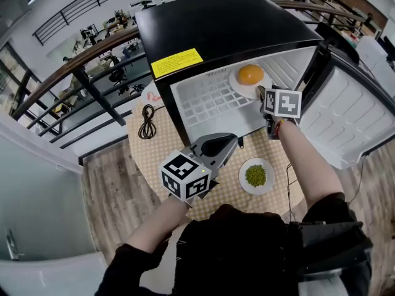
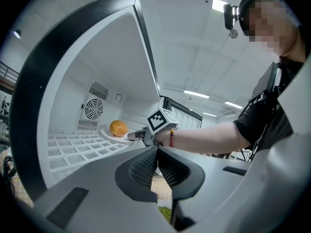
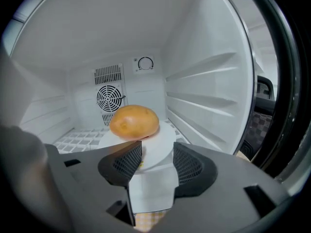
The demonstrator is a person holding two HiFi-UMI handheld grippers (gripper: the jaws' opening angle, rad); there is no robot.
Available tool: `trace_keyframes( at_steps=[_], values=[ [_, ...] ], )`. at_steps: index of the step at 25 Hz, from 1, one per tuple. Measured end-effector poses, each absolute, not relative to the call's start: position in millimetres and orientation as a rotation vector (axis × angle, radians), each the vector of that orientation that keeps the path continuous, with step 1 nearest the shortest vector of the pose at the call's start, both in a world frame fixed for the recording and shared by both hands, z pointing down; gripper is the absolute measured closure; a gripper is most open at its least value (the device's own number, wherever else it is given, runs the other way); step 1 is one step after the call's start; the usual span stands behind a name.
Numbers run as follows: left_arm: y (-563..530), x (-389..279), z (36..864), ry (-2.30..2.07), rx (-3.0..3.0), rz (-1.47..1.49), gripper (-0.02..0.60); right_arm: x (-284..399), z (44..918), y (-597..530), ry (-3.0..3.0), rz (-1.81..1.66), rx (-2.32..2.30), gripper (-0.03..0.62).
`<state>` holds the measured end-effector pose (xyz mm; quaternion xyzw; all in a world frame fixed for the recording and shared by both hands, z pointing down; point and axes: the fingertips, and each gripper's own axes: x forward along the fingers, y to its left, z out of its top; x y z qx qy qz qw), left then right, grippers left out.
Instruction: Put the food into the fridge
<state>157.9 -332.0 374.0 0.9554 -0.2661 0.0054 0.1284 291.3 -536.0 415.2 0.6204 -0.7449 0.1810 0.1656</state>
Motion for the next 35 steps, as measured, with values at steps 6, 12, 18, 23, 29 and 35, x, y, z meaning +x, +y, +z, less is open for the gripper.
trace_keyframes(
  at_steps=[6,12,18,23,29,35],
  values=[
    [-331.9,157.6,374.1,-0.775,2.78,0.015,0.569,291.0,414.6,-536.8,-2.119,0.473,1.754,0.396],
    [-331.5,155.7,375.7,-0.782,2.77,0.015,0.569,287.2,411.9,-537.5,-2.139,0.363,1.713,0.396],
    [-330.1,156.9,377.4,-0.785,2.764,0.009,0.569,282.1,411.2,-537.8,-2.144,0.247,1.669,0.401],
    [-329.0,156.6,380.0,-0.8,2.751,0.006,0.569,282.5,409.7,-538.4,-2.152,0.151,1.643,0.408],
    [-323.9,156.7,378.5,-0.839,2.737,-0.004,0.568,286.2,396.3,-535.7,-2.183,0.072,1.648,0.408],
    [-312.6,162.5,377.6,-0.887,2.732,0.011,0.569,295.3,391.5,-527.7,-2.242,0.126,1.687,0.561]
  ],
)
